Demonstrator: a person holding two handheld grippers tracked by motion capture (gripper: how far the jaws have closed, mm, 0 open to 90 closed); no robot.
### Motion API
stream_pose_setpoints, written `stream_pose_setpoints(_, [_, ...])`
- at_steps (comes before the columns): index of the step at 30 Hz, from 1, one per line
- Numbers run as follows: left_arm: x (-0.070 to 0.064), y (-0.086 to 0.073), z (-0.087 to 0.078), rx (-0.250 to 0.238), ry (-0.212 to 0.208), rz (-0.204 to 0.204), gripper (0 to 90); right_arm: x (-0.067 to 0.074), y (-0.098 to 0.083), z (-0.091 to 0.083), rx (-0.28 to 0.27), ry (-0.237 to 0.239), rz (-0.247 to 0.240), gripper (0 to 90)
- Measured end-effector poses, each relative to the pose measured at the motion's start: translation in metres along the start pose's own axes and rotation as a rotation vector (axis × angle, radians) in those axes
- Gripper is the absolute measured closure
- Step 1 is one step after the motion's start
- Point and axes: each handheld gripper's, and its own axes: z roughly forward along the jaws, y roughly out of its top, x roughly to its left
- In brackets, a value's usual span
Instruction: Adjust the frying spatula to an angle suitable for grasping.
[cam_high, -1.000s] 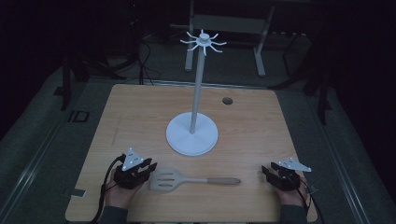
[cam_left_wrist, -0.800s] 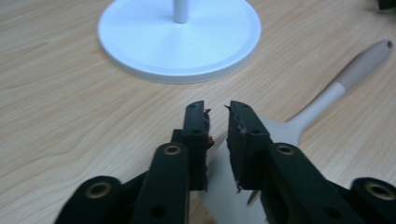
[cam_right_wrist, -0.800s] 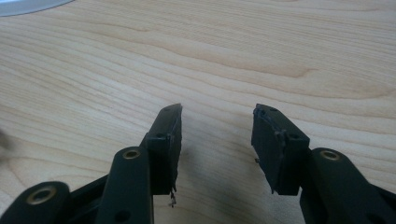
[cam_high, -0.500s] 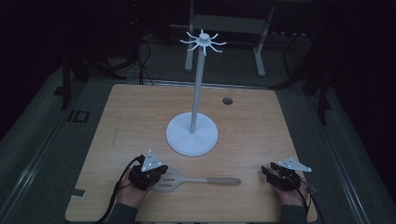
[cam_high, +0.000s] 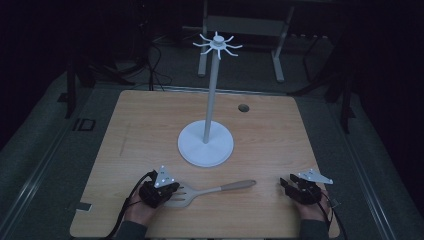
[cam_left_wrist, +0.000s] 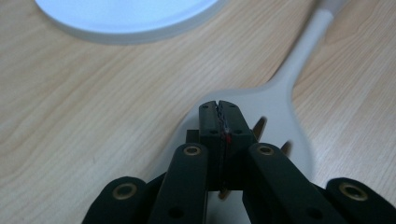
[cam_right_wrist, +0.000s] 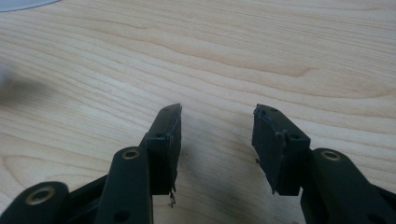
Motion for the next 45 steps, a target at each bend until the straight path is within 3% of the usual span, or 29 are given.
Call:
stream_pose_setpoints(7, [-0.004,-0.008,-0.003,-0.013,-0.015,-0.035,87.8,0.000,0.000,0.000,0.001,-0.001,0.000,52.1])
stream_pose_setpoints(13, [-0.006,-0.005,-0.003,0.001,-0.026,-0.033,86.4,0.000,0.000,0.001,0.004,-0.002,-0.002,52.1])
stream_pose_setpoints(21, [-0.007,0.018,-0.001,0.002,-0.045,-0.017,81.6,0.000,0.000,0.001,0.013,-0.005,-0.004,51.6])
stream_pose_setpoints(24, [-0.005,0.034,0.003,0.001,-0.069,-0.016,80.1,0.000,0.001,0.001,0.012,-0.004,-0.002,51.2])
stream_pose_setpoints(34, [0.005,0.059,0.013,0.014,-0.113,-0.049,76.7,0.000,0.001,0.002,0.014,-0.003,0.000,50.6])
stream_pose_setpoints(45, [0.004,0.082,0.026,0.045,-0.139,-0.011,75.6,-0.001,0.000,0.001,0.008,-0.007,0.010,50.6])
